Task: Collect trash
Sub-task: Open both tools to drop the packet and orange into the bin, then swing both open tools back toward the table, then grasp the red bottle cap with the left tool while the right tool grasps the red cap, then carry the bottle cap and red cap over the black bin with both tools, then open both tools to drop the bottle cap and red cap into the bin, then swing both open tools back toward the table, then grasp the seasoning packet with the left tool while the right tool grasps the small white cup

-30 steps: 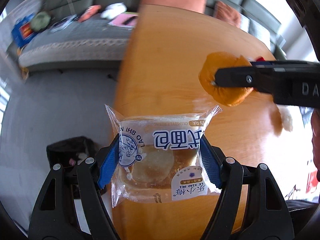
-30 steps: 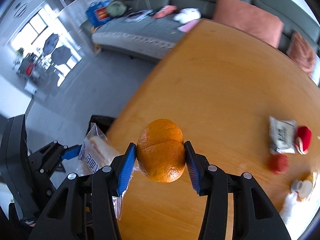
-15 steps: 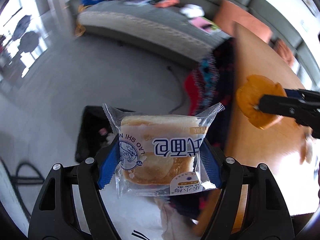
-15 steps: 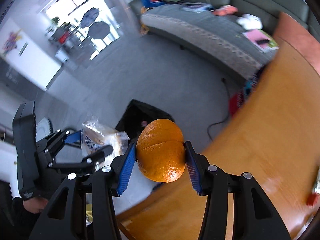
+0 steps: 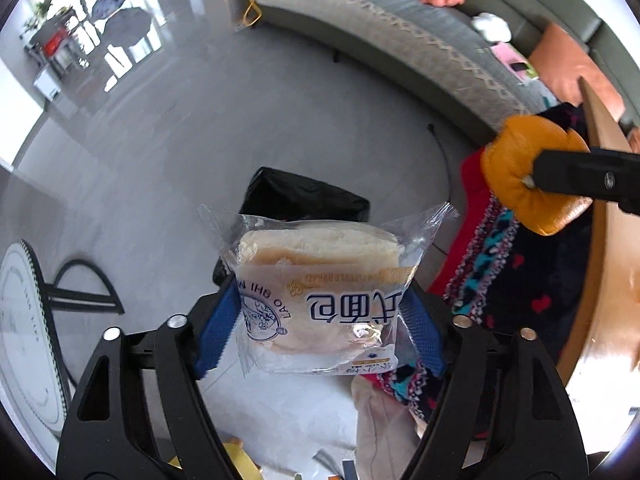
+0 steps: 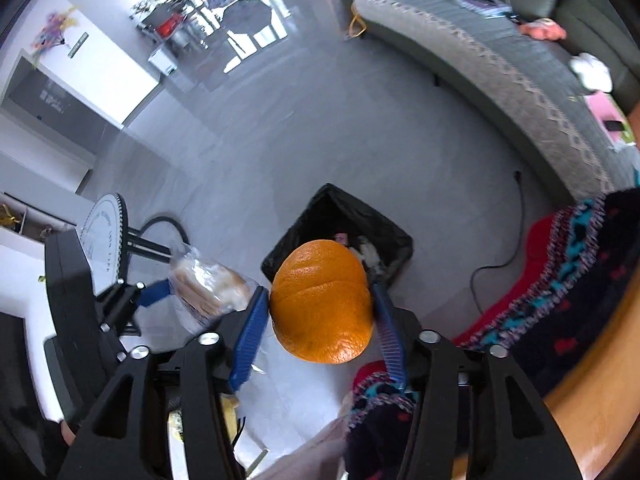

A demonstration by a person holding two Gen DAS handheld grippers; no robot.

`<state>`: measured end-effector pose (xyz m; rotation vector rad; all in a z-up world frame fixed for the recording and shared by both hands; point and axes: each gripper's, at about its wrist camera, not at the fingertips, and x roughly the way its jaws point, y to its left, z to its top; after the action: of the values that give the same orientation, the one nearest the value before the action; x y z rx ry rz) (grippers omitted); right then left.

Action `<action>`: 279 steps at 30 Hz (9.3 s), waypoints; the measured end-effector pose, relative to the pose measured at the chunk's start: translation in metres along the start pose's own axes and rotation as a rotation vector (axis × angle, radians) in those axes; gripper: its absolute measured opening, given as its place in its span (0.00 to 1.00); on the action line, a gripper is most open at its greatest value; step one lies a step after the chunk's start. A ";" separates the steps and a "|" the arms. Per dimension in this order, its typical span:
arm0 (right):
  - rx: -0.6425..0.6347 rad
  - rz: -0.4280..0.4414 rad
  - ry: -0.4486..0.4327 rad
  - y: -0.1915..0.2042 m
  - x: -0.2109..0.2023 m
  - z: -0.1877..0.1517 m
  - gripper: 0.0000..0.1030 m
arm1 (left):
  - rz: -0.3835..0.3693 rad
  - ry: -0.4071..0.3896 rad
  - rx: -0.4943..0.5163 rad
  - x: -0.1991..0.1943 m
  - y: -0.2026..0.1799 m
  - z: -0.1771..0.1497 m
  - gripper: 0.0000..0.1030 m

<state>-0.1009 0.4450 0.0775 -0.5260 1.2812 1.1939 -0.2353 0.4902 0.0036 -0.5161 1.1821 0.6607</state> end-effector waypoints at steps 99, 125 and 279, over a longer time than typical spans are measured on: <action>1.112 -0.257 -0.183 -0.532 -0.245 -0.390 0.62 | -0.430 0.020 0.954 -0.051 -0.632 -0.116 0.88; 0.987 -0.238 -0.328 -0.466 -0.282 -0.383 0.55 | -0.516 0.042 0.866 -0.060 -0.574 -0.116 0.42; 1.045 -0.149 -0.169 -0.497 -0.247 -0.430 0.61 | -0.406 0.044 1.059 -0.052 -0.636 -0.077 0.94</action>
<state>0.1857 -0.1948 0.0359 0.2430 1.4806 0.3179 0.1516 -0.0215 0.0468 0.1425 1.2405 -0.3549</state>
